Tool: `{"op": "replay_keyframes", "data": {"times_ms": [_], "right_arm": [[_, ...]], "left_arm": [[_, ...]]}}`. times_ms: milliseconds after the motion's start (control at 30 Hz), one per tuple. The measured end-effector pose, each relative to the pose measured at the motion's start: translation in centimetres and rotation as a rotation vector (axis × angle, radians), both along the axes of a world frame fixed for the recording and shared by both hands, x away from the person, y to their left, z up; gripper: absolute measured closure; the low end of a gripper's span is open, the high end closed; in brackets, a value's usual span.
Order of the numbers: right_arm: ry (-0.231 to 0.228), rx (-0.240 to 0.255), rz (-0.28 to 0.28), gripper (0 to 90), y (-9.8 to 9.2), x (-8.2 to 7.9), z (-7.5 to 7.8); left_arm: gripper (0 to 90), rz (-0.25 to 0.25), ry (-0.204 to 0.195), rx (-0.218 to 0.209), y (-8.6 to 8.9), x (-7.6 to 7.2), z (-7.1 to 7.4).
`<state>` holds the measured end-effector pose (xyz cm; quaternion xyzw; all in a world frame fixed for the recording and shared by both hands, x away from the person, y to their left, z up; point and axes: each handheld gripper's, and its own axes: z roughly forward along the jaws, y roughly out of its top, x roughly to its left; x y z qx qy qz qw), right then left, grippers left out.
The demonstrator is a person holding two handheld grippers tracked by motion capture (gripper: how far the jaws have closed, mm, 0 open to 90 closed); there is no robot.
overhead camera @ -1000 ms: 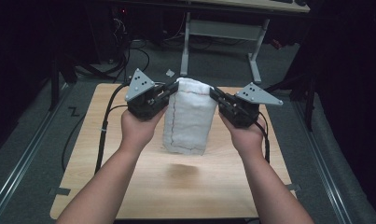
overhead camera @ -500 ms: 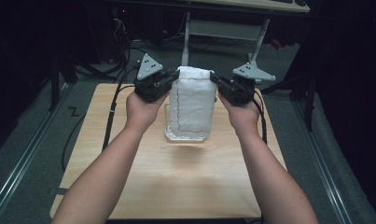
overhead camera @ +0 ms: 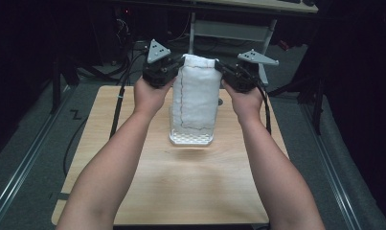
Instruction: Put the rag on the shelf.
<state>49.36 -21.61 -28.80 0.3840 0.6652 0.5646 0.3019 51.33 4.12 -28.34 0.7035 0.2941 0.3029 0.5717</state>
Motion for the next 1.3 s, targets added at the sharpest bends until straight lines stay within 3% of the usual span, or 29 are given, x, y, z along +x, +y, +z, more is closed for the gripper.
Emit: {"op": "replay_keyframes", "data": {"times_ms": [133,300,533,733,900,1000,1100,1300], "right_arm": [[0.017,-0.010,0.002,86.1,0.1,1.4,-0.8],[0.059,-0.043,0.019,86.1,0.5,3.5,-2.3],[0.093,-0.073,-0.005,86.0,0.8,4.8,-3.2],[0.166,-0.108,-0.024,85.9,1.2,5.5,-5.2],[0.204,-0.111,-0.024,85.1,1.1,5.9,-6.3],[0.250,-0.073,-0.021,73.8,0.8,6.4,-6.6],[0.254,-0.063,-0.015,73.8,0.7,6.5,-6.4],[0.251,-0.095,-0.017,71.1,0.7,6.2,-6.4]], "left_arm": [[83.4,0.028,0.011,0.019,-0.1,1.4,-1.0],[83.2,0.039,0.065,0.020,0.2,3.2,-2.5],[83.2,0.058,0.123,0.016,-0.1,4.6,-4.4],[82.3,0.065,0.242,0.021,-0.3,5.6,-7.4],[79.4,0.059,0.276,0.023,-0.1,5.9,-8.1],[60.4,0.056,0.299,-0.024,0.5,6.2,-7.6],[59.6,0.055,0.296,-0.022,0.6,6.2,-7.3],[57.6,0.046,0.284,0.003,0.6,5.6,-7.3]]}}
